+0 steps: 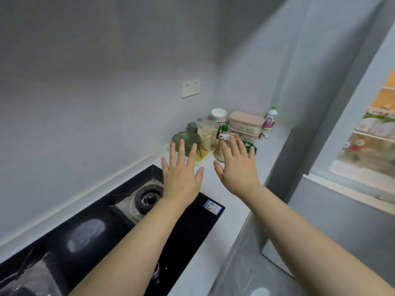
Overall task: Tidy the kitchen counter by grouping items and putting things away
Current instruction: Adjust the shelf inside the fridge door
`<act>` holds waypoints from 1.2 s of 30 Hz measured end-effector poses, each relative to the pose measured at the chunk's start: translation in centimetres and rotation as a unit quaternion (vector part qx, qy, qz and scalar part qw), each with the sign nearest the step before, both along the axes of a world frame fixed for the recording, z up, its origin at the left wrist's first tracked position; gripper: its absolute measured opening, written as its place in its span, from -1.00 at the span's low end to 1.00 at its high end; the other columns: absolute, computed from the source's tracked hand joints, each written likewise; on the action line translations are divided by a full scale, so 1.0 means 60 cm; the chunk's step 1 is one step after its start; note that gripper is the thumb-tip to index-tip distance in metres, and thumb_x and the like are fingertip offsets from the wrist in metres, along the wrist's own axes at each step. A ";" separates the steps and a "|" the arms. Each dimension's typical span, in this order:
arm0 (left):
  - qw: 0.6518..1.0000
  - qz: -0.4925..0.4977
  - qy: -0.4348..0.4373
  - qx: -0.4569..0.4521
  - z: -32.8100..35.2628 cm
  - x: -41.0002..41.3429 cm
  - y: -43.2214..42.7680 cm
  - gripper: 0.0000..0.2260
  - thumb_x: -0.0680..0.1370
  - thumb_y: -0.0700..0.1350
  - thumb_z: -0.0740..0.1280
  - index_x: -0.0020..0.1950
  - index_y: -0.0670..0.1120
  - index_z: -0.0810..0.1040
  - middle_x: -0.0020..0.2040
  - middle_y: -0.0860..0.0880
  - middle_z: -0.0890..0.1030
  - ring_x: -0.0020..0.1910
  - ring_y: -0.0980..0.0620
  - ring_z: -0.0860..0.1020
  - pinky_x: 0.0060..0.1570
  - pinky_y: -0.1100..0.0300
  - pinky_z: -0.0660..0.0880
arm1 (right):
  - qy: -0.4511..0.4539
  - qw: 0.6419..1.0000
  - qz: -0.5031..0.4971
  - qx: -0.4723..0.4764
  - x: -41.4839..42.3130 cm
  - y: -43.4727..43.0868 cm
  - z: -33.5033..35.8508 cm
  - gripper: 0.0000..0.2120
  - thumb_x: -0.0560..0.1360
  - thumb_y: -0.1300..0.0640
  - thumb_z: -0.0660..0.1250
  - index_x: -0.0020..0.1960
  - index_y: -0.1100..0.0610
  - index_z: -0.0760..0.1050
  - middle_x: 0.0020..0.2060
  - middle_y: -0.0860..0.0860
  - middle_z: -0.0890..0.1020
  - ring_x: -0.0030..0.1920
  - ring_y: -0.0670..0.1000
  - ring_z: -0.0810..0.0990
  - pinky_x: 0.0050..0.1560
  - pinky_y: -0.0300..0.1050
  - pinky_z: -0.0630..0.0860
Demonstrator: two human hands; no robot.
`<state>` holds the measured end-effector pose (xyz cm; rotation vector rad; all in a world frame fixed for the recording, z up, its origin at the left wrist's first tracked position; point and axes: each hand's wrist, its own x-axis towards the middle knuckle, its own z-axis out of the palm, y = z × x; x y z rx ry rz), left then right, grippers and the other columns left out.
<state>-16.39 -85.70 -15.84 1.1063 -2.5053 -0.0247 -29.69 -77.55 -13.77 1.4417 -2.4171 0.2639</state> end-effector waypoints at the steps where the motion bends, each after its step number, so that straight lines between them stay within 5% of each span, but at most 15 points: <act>1: 1.000 -0.011 0.003 0.000 0.002 -0.018 -0.004 -0.43 0.63 0.15 -0.02 0.56 0.05 -0.20 0.56 -0.08 -0.24 0.52 -0.11 -0.29 0.46 -0.18 -0.14 | -0.001 1.000 -0.010 -0.002 -0.014 0.001 0.001 -0.39 0.59 -0.18 -0.01 0.55 0.06 -0.01 0.55 0.09 -0.01 0.54 0.12 -0.06 0.46 0.23 -0.09; 20: 0.983 -0.168 0.048 0.057 0.002 -0.473 0.033 -0.43 0.62 0.09 0.08 0.57 0.03 -0.10 0.57 -0.06 -0.16 0.54 -0.08 -0.19 0.46 -0.13 -0.13 | -0.060 0.976 -0.207 0.020 -0.420 0.093 -0.016 -0.38 0.57 -0.09 0.10 0.54 0.11 0.00 0.54 0.12 0.02 0.53 0.15 -0.04 0.46 0.20 -0.03; 36: 0.893 -0.425 0.078 0.126 -0.011 -0.888 0.245 -0.46 0.63 0.01 0.10 0.56 0.01 -0.02 0.58 -0.02 -0.03 0.55 -0.03 -0.06 0.51 0.02 -0.03 | -0.125 0.892 -0.432 -0.042 -0.718 0.333 -0.028 -0.42 0.57 -0.04 0.12 0.51 0.11 0.05 0.54 0.13 0.02 0.52 0.15 -0.02 0.46 0.15 0.03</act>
